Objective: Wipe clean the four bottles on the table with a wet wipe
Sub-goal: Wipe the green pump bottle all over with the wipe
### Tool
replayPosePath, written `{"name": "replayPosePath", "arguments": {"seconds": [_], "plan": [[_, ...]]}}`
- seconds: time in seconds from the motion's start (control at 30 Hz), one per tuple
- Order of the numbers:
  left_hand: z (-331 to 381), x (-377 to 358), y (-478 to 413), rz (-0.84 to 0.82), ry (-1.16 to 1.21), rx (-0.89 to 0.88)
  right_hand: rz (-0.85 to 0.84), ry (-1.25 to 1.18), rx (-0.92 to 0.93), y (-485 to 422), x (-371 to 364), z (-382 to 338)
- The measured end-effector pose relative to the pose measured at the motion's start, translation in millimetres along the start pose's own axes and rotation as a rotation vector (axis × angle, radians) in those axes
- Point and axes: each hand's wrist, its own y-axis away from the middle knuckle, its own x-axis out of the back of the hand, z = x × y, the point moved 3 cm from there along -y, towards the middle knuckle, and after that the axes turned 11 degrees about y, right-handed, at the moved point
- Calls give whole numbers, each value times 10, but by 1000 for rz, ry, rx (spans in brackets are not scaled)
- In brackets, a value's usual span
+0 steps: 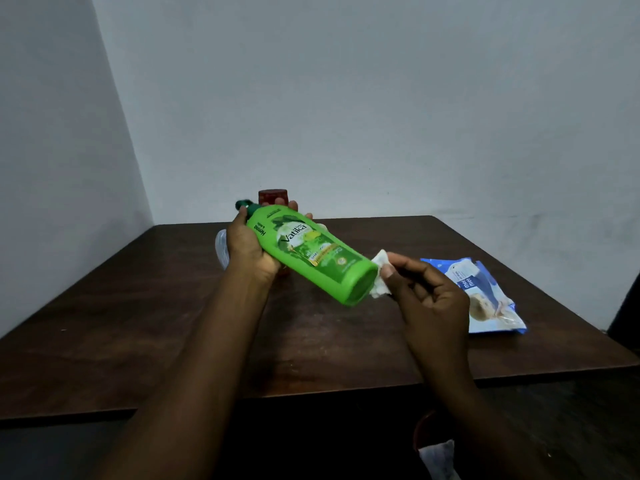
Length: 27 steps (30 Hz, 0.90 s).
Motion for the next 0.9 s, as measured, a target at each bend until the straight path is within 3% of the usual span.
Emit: {"name": "replayPosePath", "arguments": {"seconds": [0.23, 0.43, 0.77, 0.9], "plan": [[46, 59, 112, 190, 130, 15, 117, 112, 308, 152, -149, -379], [-90, 11, 481, 297, 223, -3, 170, 495, 643, 220, -207, -576], [-140, -227, 899, 262, 159, -34, -35, 670, 866, 400, -282, -578], [-134, -245, 974, 275, 196, -88, -73, 687, 841, 373, -144, -481]]}}
